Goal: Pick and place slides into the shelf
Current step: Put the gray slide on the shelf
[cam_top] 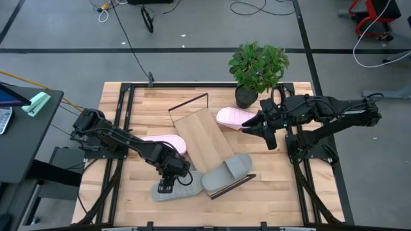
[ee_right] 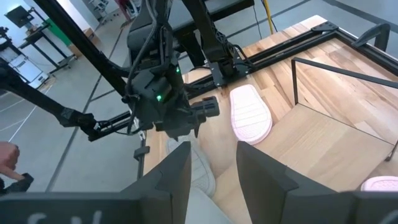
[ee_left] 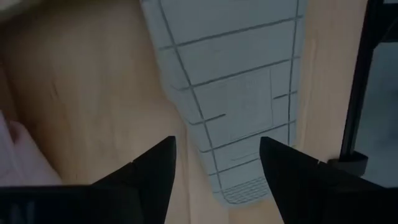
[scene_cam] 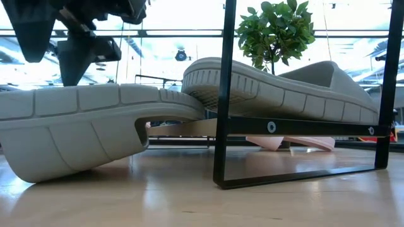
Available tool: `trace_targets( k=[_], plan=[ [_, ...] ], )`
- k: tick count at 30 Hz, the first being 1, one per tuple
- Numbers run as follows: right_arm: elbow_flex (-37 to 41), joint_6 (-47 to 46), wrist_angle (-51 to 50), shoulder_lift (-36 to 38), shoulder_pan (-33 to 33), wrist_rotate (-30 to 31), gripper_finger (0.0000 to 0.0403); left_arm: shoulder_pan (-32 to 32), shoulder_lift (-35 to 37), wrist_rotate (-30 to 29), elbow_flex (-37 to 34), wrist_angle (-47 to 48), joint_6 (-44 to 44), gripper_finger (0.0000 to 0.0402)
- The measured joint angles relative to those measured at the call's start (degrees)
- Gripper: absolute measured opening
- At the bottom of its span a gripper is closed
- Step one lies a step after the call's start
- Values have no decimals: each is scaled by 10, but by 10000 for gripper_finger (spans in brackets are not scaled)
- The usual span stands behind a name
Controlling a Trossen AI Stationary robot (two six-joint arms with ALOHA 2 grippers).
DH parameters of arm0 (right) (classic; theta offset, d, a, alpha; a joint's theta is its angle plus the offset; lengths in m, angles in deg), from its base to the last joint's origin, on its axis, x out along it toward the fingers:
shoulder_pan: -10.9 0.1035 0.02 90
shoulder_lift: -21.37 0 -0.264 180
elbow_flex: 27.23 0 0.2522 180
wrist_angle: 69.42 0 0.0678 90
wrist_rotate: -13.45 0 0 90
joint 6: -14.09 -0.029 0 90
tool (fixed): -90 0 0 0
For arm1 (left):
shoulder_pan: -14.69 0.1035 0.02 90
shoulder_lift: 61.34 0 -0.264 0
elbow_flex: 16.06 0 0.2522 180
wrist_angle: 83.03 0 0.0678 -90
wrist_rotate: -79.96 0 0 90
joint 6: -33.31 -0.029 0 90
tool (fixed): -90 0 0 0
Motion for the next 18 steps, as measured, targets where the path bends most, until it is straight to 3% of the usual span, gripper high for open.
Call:
trace_targets(
  k=[10, 18],
  plan=[
    [0, 0, -6, 0, 0, -12, 133, 1, 13, 71, -102, -94, 60, 221],
    [0, 0, -7, 0, 0, -13, 133, 2, 76, 78, -208, -258, 144, 206]
  ],
)
